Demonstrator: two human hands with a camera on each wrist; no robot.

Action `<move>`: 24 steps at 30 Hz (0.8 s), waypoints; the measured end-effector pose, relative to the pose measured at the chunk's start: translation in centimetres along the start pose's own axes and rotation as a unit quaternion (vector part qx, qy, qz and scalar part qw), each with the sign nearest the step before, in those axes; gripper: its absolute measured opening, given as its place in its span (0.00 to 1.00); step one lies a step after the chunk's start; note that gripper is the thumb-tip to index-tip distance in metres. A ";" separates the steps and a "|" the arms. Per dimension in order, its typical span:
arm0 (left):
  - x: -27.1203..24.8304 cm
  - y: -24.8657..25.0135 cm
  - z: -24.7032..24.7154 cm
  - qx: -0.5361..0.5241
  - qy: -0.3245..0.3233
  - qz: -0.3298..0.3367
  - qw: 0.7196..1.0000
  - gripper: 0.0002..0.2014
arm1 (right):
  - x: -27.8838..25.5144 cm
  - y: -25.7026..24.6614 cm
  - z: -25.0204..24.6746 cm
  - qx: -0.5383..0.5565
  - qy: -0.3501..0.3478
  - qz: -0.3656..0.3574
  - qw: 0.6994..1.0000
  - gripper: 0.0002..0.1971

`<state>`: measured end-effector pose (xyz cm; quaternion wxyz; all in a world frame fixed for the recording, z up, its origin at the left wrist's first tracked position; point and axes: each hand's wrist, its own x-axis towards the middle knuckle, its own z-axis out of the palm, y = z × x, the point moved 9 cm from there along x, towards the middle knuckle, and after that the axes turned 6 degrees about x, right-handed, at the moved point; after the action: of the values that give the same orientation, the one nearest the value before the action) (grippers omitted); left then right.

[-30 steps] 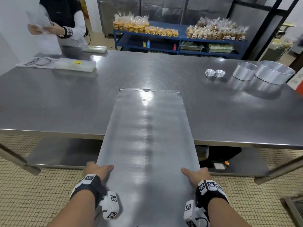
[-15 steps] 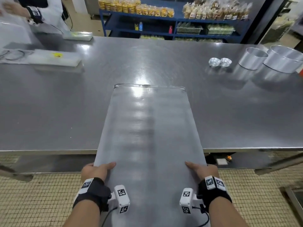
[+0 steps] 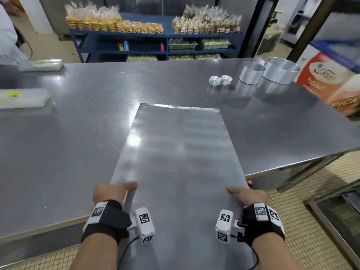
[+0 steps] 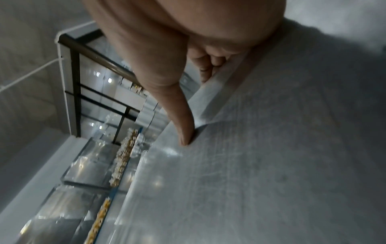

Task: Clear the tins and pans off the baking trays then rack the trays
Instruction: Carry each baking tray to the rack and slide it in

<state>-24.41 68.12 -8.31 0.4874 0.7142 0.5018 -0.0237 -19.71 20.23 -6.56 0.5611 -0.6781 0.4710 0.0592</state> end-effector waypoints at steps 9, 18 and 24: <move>-6.0 11.0 11.7 0.078 -0.120 0.122 0.982 0.31 | 1.3 -0.1 -13.3 0.126 0.086 0.003 0.988 0.21; -18.5 19.2 26.5 0.097 -0.251 0.224 0.937 0.29 | 1.1 0.9 -29.5 0.199 0.225 0.020 0.954 0.33; -28.4 22.2 36.1 0.105 -0.347 0.246 0.899 0.23 | 1.3 2.1 -39.2 0.250 0.300 0.034 0.920 0.23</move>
<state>-5.59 21.99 2.61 0.5430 0.8085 0.1031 -0.2022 -38.07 -12.37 5.46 0.5424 -0.4856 0.6391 -0.2478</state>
